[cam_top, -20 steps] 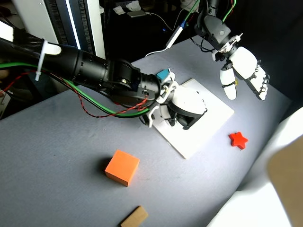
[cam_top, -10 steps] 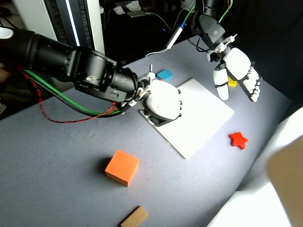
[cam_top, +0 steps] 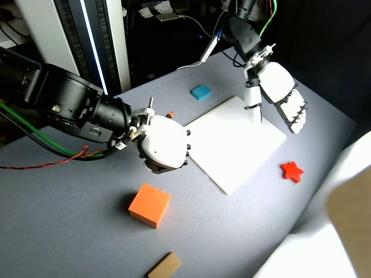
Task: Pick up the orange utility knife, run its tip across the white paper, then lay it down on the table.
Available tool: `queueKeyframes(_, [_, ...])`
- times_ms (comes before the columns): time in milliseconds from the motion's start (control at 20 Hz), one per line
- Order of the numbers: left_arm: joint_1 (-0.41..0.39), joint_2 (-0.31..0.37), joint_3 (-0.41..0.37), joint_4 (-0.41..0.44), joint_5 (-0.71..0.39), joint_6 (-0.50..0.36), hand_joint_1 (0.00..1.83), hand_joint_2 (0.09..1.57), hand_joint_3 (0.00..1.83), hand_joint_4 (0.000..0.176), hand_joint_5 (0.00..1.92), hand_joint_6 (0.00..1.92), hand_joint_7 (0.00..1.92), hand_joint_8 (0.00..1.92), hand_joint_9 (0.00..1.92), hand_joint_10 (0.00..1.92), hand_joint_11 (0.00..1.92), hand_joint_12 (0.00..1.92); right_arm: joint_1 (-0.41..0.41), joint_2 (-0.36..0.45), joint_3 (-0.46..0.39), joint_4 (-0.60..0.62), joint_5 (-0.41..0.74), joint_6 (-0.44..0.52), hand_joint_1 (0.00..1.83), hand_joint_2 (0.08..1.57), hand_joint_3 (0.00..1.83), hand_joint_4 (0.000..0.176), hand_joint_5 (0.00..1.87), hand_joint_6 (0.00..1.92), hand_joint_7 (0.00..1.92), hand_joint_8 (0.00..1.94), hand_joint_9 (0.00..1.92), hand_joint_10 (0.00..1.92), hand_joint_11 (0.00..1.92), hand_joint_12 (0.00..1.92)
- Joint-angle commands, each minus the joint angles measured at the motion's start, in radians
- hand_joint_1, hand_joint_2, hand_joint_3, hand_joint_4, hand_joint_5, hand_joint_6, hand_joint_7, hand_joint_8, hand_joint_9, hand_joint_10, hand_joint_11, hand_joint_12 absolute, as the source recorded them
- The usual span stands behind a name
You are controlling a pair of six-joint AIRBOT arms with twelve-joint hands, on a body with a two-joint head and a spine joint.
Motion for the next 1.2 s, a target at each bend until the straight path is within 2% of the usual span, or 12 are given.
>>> queueKeyframes(0, [-0.011,0.001,-0.003,0.068,-0.084,-0.003,0.0,1.28,0.0,0.0,0.05,0.0,0.09,0.0,0.1,0.0,0.0,0.44,0.0,0.007,-0.006,0.007,-0.072,-0.004,1.52,1.21,0.07,0.176,1.39,1.92,1.5,1.94,1.61,1.92,1.68,1.92])
queueKeyframes(350, [-0.02,-0.011,-0.034,0.119,-0.083,-0.001,0.0,1.29,0.0,0.0,0.06,0.0,0.12,0.0,0.13,0.01,0.0,0.46,-0.023,0.014,-0.005,0.006,-0.105,-0.026,1.46,1.17,0.09,0.176,1.12,1.92,1.26,1.94,1.38,1.92,1.36,1.92])
queueKeyframes(400, [-0.02,-0.011,-0.041,0.12,-0.083,0.003,0.0,1.28,0.0,0.0,0.07,0.01,0.11,0.0,0.13,0.01,0.0,0.47,-0.024,0.013,-0.005,0.006,-0.108,-0.038,1.13,0.95,0.75,0.0,0.78,1.79,1.17,1.94,1.26,1.92,1.24,1.92])
queueKeyframes(450, [-0.018,-0.012,-0.047,0.12,-0.083,0.004,0.0,1.28,0.0,0.0,0.07,0.0,0.12,0.0,0.13,0.01,0.0,0.47,-0.025,0.012,-0.005,0.006,-0.11,-0.051,1.18,0.81,1.03,0.0,0.76,1.65,0.91,1.94,1.13,1.92,1.07,1.92])
queueKeyframes(550, [-0.015,-0.012,-0.055,0.12,-0.083,0.004,0.0,1.28,0.0,0.0,0.06,0.0,0.11,0.0,0.13,0.0,0.0,0.46,-0.025,0.01,-0.005,0.006,-0.11,-0.065,1.15,0.86,0.98,0.0,0.68,1.69,0.8,1.91,0.96,1.92,0.9,1.92])
queueKeyframes(600, [-0.014,-0.013,-0.057,0.12,-0.083,0.004,0.0,1.29,0.0,0.0,0.06,0.0,0.12,0.0,0.14,0.01,0.0,0.48,-0.027,0.01,-0.005,0.006,-0.111,-0.067,1.16,1.08,0.49,0.0,0.67,1.41,0.67,1.85,0.65,1.92,0.6,1.92])
queueKeyframes(700, [-0.014,-0.013,-0.058,0.12,-0.083,0.004,0.0,1.29,0.0,0.0,0.05,0.0,0.11,0.0,0.12,0.0,0.0,0.45,-0.03,0.009,-0.005,0.005,-0.111,-0.072,1.16,1.19,0.23,0.0,0.7,1.31,0.66,1.76,0.54,1.89,0.49,1.92])
queueKeyframes(750, [-0.014,-0.013,-0.058,0.121,-0.083,0.004,0.0,1.29,0.0,0.0,0.06,0.01,0.11,0.0,0.12,0.0,0.0,0.45,-0.03,0.009,-0.006,0.005,-0.111,-0.076,1.1,1.3,0.03,0.007,0.6,1.56,0.66,1.53,0.43,1.6,0.31,1.89])
queueKeyframes(800, [-0.014,-0.013,-0.059,0.124,-0.083,0.004,0.0,1.29,0.0,0.0,0.06,0.01,0.11,0.0,0.12,0.0,0.0,0.45,-0.028,0.009,-0.007,0.004,-0.111,-0.08,1.1,1.3,0.03,0.007,0.6,1.56,0.66,1.53,0.43,1.6,0.31,1.89])
queueKeyframes(900, [-0.014,-0.013,-0.06,0.127,-0.083,0.004,0.0,1.29,0.0,0.0,0.06,0.0,0.1,0.0,0.11,0.0,0.0,0.42,-0.021,0.013,-0.014,0.003,-0.11,-0.083,1.03,1.21,0.0,0.0,0.31,1.01,0.44,0.92,0.32,1.26,0.06,1.75])
queueKeyframes(1000, [-0.013,-0.013,-0.062,0.13,-0.083,0.004,0.0,1.29,0.0,0.0,0.06,0.0,0.1,0.0,0.11,0.0,0.0,0.42,-0.01,0.023,-0.028,0.003,-0.102,-0.087,1.03,1.21,0.0,0.0,0.31,1.01,0.44,0.92,0.32,1.26,0.06,1.75])
queueKeyframes(1150, [-0.014,-0.014,-0.064,0.13,-0.084,0.004,0.0,1.29,0.0,0.0,0.06,0.0,0.1,0.0,0.1,0.0,0.0,0.42,0.003,0.042,-0.053,0.003,-0.094,-0.094,0.72,1.1,0.0,0.0,0.09,0.1,0.24,0.02,0.18,0.19,0.0,0.62])
